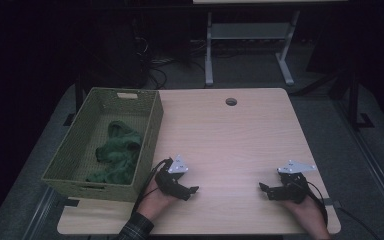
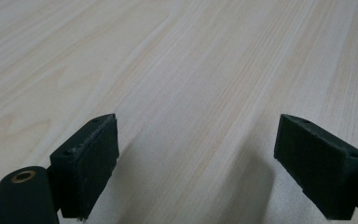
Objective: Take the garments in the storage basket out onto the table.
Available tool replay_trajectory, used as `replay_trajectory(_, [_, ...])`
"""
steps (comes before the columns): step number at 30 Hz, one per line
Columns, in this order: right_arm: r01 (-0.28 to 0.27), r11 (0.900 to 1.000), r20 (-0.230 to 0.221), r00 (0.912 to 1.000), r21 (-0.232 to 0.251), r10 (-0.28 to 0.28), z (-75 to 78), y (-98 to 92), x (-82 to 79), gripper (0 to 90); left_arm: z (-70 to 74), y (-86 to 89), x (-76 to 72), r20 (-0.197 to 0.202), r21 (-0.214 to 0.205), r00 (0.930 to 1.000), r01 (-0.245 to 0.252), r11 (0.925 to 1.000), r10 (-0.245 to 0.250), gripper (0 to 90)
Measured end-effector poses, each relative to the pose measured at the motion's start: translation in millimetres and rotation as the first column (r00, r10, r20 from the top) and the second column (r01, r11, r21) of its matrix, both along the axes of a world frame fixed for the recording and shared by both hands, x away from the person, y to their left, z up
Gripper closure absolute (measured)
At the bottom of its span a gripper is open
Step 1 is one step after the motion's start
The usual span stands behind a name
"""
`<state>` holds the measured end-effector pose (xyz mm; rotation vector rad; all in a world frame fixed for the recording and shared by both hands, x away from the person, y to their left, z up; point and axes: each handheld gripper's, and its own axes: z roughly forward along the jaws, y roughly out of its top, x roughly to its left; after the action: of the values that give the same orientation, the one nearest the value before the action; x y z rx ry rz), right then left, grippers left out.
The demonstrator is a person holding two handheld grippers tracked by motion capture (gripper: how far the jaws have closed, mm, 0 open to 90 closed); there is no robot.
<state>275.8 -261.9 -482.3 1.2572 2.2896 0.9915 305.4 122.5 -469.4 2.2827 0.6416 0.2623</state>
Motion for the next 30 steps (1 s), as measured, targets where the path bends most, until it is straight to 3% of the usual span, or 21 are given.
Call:
replay_trajectory(18, [0.001, 1.0000, 0.001, 1.0000, 0.001, -0.001, -0.1, 0.1, 0.0, 10.8, 21.1, 3.9, 1.5, -0.029, -0.047, 0.9995, -0.015, 0.9988, 0.014, 13.6])
replay_trajectory(21, [0.001, 1.0000, 0.001, 1.0000, 0.001, -0.001, -0.1, 0.1, 0.0, 10.8, 22.9, 1.9, 1.9, -0.030, -0.019, 0.9995, -0.010, 0.9998, 0.010, 13.5])
replay_trajectory(30, [0.001, 1.0000, 0.001, 1.0000, 0.001, -0.001, -0.1, 0.1, 0.0, 10.8, 35.8, 0.8, 1.8, -0.012, 0.005, 0.9999, -0.005, 1.0000, 0.005, 13.7])
